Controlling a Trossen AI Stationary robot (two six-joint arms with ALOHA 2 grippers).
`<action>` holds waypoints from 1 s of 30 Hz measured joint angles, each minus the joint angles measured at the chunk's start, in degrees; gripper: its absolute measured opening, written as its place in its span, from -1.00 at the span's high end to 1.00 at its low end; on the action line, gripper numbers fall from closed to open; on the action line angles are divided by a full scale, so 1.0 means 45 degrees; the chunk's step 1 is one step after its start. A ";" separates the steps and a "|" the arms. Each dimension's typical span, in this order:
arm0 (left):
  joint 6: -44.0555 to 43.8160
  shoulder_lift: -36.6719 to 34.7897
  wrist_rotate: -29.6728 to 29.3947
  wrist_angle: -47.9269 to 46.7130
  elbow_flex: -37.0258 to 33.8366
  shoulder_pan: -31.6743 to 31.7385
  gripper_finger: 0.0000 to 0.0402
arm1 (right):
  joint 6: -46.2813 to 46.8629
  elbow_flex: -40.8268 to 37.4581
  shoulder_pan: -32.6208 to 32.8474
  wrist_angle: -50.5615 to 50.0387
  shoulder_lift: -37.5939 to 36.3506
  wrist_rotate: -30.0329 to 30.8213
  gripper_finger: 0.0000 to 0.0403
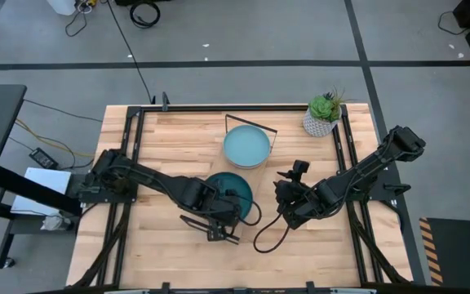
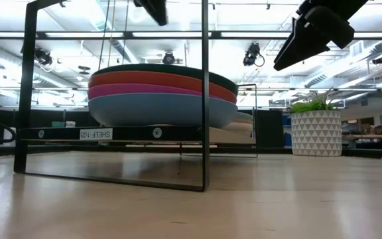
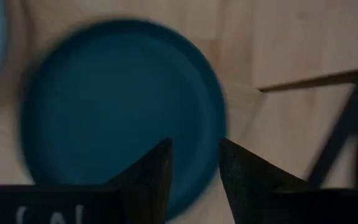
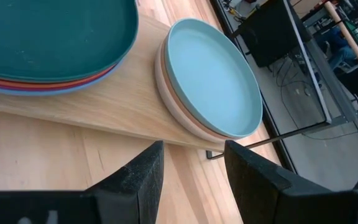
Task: Place and stack plates onto a shelf
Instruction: Return to Home Position
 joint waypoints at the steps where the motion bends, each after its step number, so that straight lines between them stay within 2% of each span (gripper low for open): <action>1: 0.0321 -0.0029 -0.0448 0.0048 0.0000 -0.0103 0.32 | 0.0000 0.0000 0.0000 0.0011 0.0000 -0.0001 0.13; 4: 0.1255 -0.0193 -0.1544 0.0034 -0.0005 -0.0353 0.32 | -0.0015 -0.0024 0.0000 0.0014 0.0000 -0.0047 0.13; 9: 0.1830 -0.0756 -0.2109 0.0110 -0.0081 -0.0385 0.32 | 0.0041 -0.0290 0.0000 -0.0062 0.0000 -0.0361 0.17; 12: 0.2125 -0.1364 -0.2284 0.0530 -0.0798 -0.0256 0.32 | 0.0395 -0.0558 0.0074 -0.0060 0.0000 -0.0370 0.22; 17: 0.2210 -0.2821 -0.2361 0.2253 -0.3332 0.0006 0.32 | 0.1151 -0.0980 0.0295 -0.0093 0.0000 -0.0330 0.28; 25: 0.2061 -0.6254 -0.2477 0.6020 -0.7787 0.0120 0.32 | 0.1786 -0.1054 0.0795 -0.0058 -0.0005 -0.0364 0.30; 30: 0.1981 -0.8365 -0.3262 0.8260 -1.0453 -0.0320 0.32 | 0.1933 -0.1208 0.0985 0.0307 -0.0005 -0.0268 0.30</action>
